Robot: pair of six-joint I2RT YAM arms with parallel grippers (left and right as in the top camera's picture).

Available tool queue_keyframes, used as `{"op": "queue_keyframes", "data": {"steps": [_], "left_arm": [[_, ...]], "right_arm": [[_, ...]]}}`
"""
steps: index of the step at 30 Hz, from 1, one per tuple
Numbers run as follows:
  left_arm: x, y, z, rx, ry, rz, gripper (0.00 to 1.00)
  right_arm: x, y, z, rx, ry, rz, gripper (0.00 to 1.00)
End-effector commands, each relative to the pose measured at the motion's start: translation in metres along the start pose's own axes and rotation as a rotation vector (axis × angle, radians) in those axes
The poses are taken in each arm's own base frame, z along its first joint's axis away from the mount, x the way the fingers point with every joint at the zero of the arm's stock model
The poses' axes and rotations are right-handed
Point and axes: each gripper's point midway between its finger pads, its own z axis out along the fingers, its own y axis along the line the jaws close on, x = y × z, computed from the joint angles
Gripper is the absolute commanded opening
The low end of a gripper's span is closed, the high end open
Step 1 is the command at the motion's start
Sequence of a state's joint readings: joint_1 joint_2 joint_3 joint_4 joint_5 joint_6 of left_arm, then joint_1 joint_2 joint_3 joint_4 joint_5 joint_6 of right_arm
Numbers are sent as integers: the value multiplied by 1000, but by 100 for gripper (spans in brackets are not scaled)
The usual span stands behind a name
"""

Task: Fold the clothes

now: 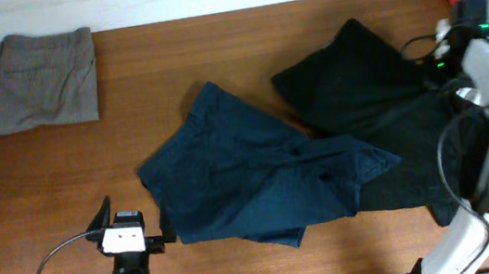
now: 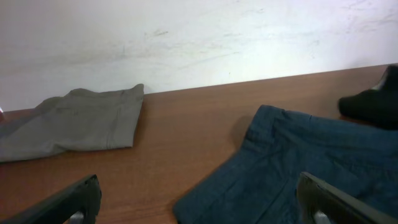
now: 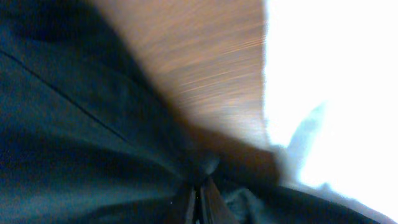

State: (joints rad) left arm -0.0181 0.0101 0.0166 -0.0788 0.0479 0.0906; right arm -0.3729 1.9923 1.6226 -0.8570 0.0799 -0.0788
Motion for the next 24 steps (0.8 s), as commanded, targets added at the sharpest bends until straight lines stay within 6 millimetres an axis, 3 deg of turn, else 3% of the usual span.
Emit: {"op": "queue_keyframes", "data": {"steps": [1, 2, 5, 10, 12, 14, 15, 16, 18, 19, 22, 24], "left_arm": [[3, 2, 0, -8, 4, 16, 100], [3, 2, 0, -8, 4, 16, 99], [3, 2, 0, -8, 4, 15, 99], [3, 2, 0, -8, 4, 16, 99], [3, 2, 0, -8, 4, 16, 99], [3, 2, 0, -8, 4, 16, 99], [3, 2, 0, -8, 4, 16, 99], [3, 2, 0, -8, 4, 16, 99], [3, 2, 0, -8, 4, 16, 99], [3, 2, 0, -8, 4, 16, 99], [3, 2, 0, -8, 4, 16, 99], [3, 2, 0, -8, 4, 16, 99]], "right_arm": [[-31, -69, -91, 98, -225, 187, 4], [-30, -90, -110, 120, -266, 244, 4], [-20, -135, -140, 168, -326, 385, 4], [7, -203, -172, 251, -384, 635, 4], [12, -220, -183, 240, -410, 685, 4], [12, -224, -187, 202, -425, 677, 4], [11, -222, -185, 180, -426, 676, 13], [10, -221, -183, 168, -421, 674, 30], [8, -213, -175, 148, -400, 662, 91], [7, -207, -171, 138, -385, 651, 98], [-3, -184, -168, 107, -378, 606, 98], [-17, -155, -171, 44, -395, 554, 98]]}}
